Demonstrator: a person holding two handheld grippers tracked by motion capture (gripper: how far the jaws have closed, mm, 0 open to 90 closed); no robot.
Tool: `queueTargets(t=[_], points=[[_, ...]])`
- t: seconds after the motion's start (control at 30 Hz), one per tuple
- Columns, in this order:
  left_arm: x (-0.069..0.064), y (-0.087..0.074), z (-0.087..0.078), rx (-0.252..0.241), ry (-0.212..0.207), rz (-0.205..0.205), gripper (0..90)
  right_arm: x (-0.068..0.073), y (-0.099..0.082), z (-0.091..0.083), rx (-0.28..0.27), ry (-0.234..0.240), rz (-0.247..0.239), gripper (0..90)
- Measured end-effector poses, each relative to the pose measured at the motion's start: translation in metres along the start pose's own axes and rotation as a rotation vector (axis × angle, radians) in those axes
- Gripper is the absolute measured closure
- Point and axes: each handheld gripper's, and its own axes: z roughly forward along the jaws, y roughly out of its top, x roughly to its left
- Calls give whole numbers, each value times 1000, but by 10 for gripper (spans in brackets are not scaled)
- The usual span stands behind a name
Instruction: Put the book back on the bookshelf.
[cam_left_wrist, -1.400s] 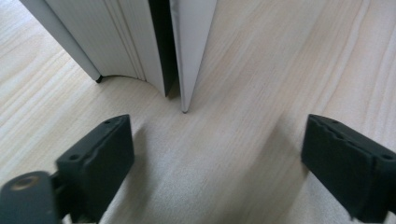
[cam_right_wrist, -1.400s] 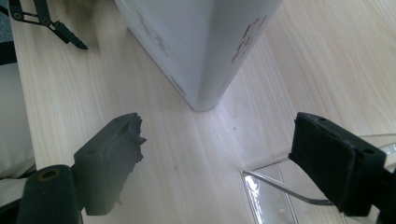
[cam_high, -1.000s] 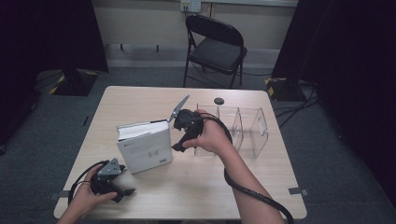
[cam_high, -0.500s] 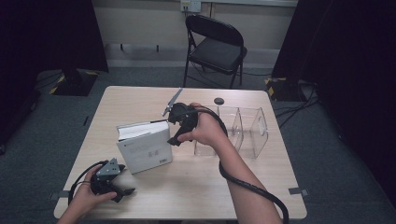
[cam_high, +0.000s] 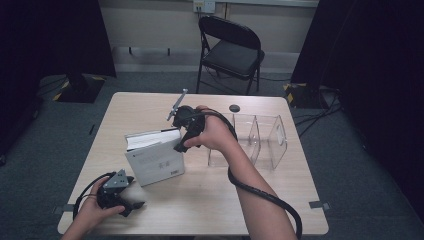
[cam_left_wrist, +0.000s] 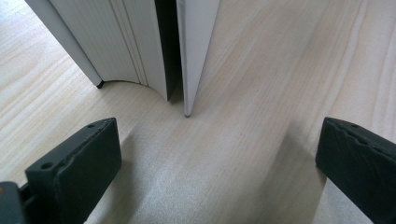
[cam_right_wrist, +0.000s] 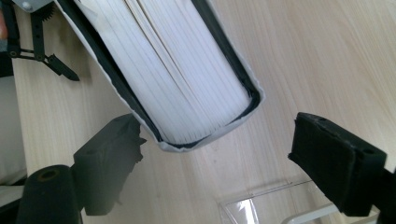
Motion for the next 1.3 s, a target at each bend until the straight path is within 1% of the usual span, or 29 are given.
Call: queueTargets(t=[0.07,0.2,0.27,0.3,0.4,0.43,0.47,0.5,0.53,0.57,0.6,0.7,0.73,0.8,0.83,0.87,0.9,0.93,0.97,1.03,1.13,1.23,1.27,1.3], points=[[0,0,0,0,1,-1,0,1,4,2,12,-7,-4,146],[0,0,0,0,1,-1,0,2,7,4,4,3,-20,146],[0,0,0,0,1,-1,0,4,10,8,4,13,-31,146],[0,0,0,0,2,-2,0,4,12,12,-1,23,-45,146],[0,0,0,0,2,-2,0,6,14,16,-8,33,-53,151],[0,0,0,0,2,-3,0,7,15,17,-10,44,-55,168],[0,0,0,0,3,-3,0,9,16,20,-4,62,-61,229],[0,0,0,0,2,-2,0,10,16,21,-6,70,-74,267],[0,0,0,-1,2,-3,0,11,16,22,-8,81,-72,302],[0,0,0,-1,2,-2,0,12,16,24,-8,79,-73,310],[0,0,0,0,2,-2,0,12,16,23,-5,75,-93,328],[0,0,0,0,2,-2,0,14,14,21,-9,87,-103,397],[0,0,0,0,2,-2,0,14,14,21,-9,87,-103,397],[0,0,0,0,2,-2,0,16,12,17,-2,111,-93,460],[0,0,0,-1,2,-3,0,19,10,13,-3,132,-66,505],[0,0,0,-1,2,-3,0,19,10,13,-3,132,-66,505],[0,0,0,-1,1,-3,0,23,7,12,-3,116,-50,515],[0,0,0,-1,1,-3,0,23,7,12,-3,116,-50,515],[0,0,0,-1,1,-3,0,24,3,10,-3,103,-30,517],[0,0,0,-1,2,-2,0,26,0,7,3,97,-28,517],[0,0,0,-1,1,-2,0,31,-4,2,30,92,-15,517],[0,0,0,-1,1,-2,0,32,-13,-1,24,91,-6,517],[0,0,0,-1,1,-2,0,32,-13,-1,24,91,-6,517],[0,0,0,-1,2,-2,0,32,-18,-4,22,86,5,517]])
